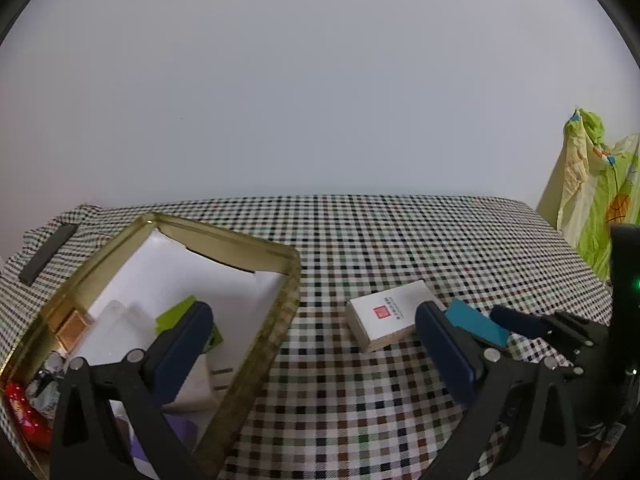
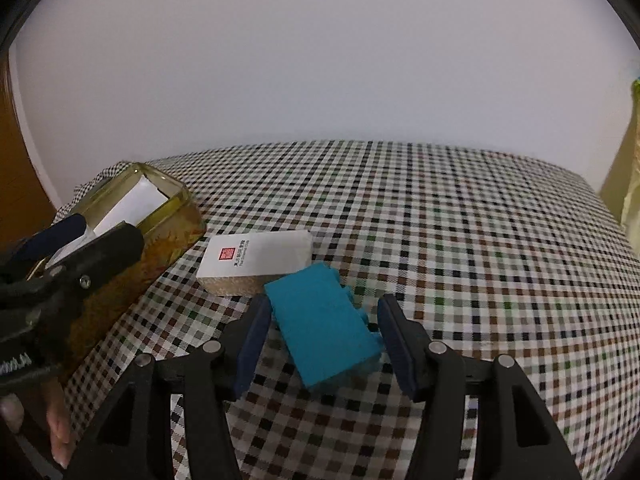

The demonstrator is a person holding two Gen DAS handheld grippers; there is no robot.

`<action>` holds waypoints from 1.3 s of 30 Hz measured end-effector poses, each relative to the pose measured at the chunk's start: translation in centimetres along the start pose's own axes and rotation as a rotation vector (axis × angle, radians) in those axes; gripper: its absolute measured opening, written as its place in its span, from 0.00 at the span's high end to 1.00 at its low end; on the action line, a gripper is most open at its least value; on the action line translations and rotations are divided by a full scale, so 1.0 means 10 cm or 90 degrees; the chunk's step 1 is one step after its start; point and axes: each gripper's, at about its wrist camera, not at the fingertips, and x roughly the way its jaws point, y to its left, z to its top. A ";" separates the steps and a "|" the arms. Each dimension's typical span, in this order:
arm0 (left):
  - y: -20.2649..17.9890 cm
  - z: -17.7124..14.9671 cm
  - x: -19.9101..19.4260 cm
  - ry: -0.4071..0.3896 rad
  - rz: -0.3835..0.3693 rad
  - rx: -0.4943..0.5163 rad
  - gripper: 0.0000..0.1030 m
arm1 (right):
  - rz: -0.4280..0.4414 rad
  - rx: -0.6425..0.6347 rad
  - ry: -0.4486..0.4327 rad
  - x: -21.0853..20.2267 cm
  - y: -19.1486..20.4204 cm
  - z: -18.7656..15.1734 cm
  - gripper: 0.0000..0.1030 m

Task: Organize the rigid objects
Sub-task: 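Grasp the blue toy brick with the right gripper, then grasp the white card box with the left gripper while the right gripper holds the blue brick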

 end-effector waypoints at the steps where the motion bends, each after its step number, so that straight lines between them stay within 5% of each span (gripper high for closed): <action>1: -0.02 0.00 0.01 0.000 -0.003 0.001 0.00 | 0.010 0.006 0.013 0.04 -0.02 0.00 0.44; 11: -0.11 -0.01 0.10 0.008 -0.002 0.004 0.00 | 0.067 0.024 0.056 0.17 -0.08 -0.03 0.47; 12: -0.13 -0.01 0.09 0.007 0.000 0.009 0.00 | 0.057 0.017 0.055 0.17 -0.07 -0.03 0.54; 26: -0.51 -0.04 0.21 0.029 -0.010 0.028 0.00 | -0.104 0.144 -0.054 -0.26 -0.69 -0.13 0.57; 39: -0.69 -0.04 0.58 0.096 -0.027 0.010 0.01 | -0.118 0.144 -0.072 -0.31 -0.64 -0.18 0.56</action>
